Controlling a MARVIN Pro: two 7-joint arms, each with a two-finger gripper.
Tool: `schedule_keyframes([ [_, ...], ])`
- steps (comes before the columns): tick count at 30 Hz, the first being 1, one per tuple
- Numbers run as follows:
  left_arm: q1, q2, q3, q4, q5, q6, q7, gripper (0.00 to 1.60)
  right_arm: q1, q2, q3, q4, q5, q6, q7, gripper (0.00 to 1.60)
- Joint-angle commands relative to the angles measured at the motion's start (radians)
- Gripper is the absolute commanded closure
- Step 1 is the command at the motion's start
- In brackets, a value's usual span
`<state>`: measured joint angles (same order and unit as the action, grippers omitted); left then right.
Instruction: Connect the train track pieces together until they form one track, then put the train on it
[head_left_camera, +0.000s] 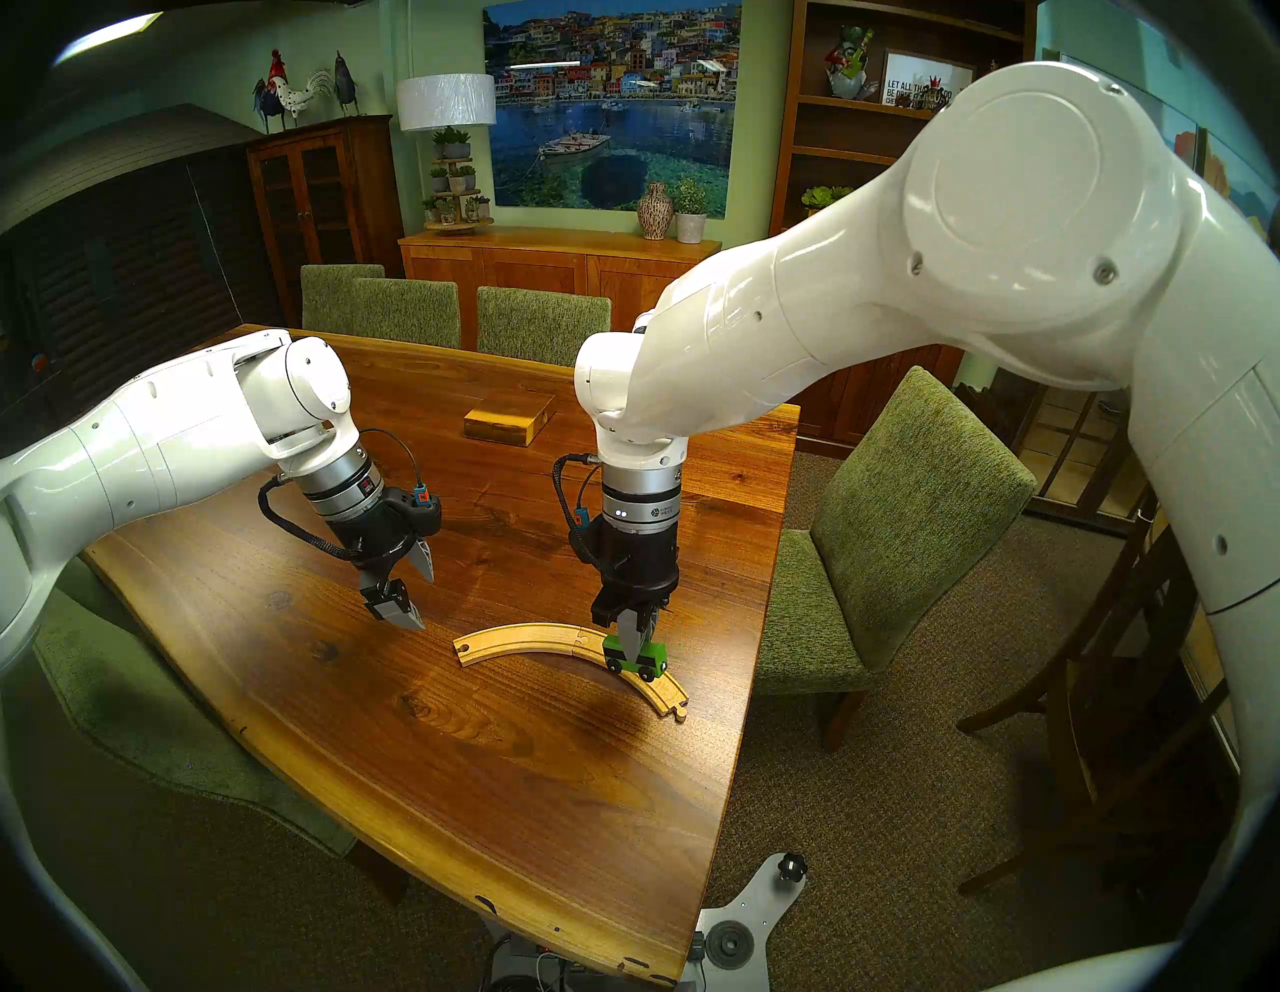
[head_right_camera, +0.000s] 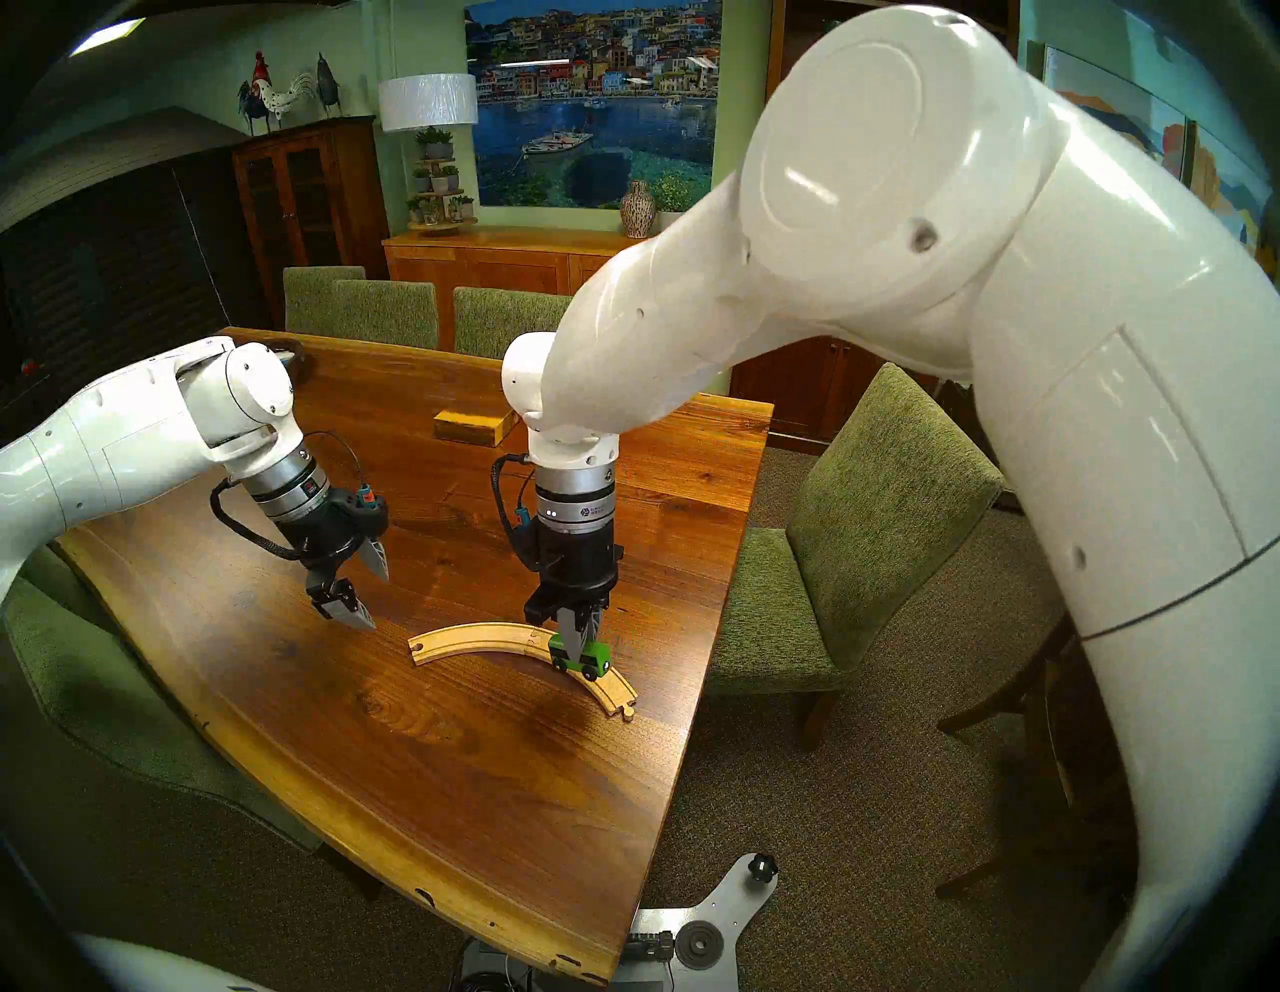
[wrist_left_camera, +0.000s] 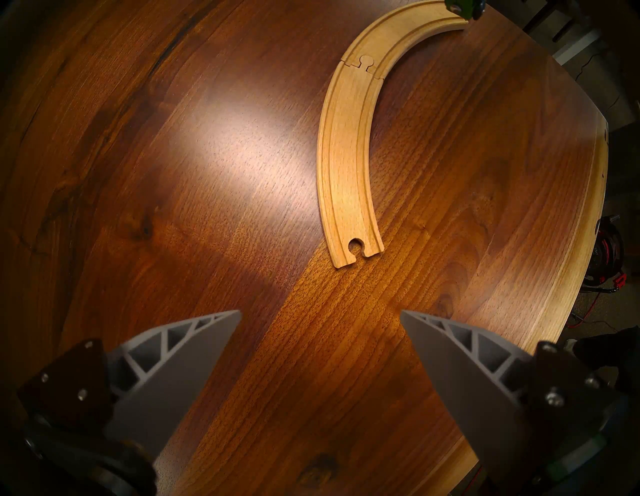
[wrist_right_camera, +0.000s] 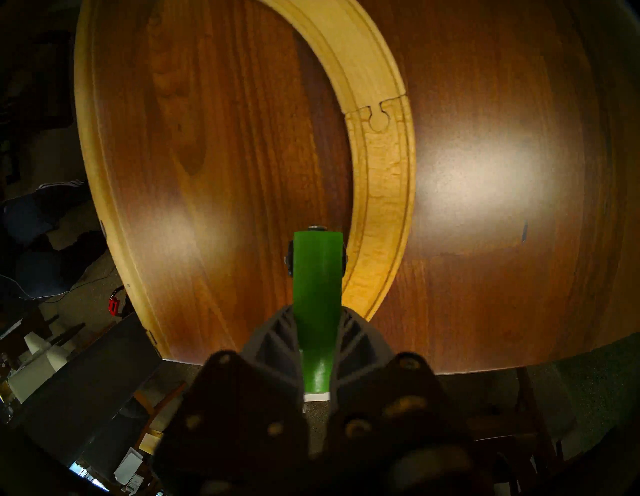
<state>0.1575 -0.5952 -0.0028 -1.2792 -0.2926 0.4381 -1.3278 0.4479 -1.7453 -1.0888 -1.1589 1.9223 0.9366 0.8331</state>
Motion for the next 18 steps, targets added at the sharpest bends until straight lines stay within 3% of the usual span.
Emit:
schedule_keyframes([
  [1, -0.038, 0.001, -0.025, -0.002, 0.002, -0.002, 0.003, 0.00, 0.102, 0.078, 0.035, -0.090, 0.021, -0.054, -0.076, 1.60],
  [14, -0.040, 0.002, -0.025, -0.003, 0.003, -0.002, 0.002, 0.00, 0.124, 0.152, 0.038, -0.231, 0.125, -0.248, -0.311, 1.60],
  [18, -0.040, 0.002, -0.025, -0.004, 0.004, -0.001, 0.001, 0.00, 0.128, 0.167, 0.036, -0.273, 0.189, -0.303, -0.410, 1.60],
])
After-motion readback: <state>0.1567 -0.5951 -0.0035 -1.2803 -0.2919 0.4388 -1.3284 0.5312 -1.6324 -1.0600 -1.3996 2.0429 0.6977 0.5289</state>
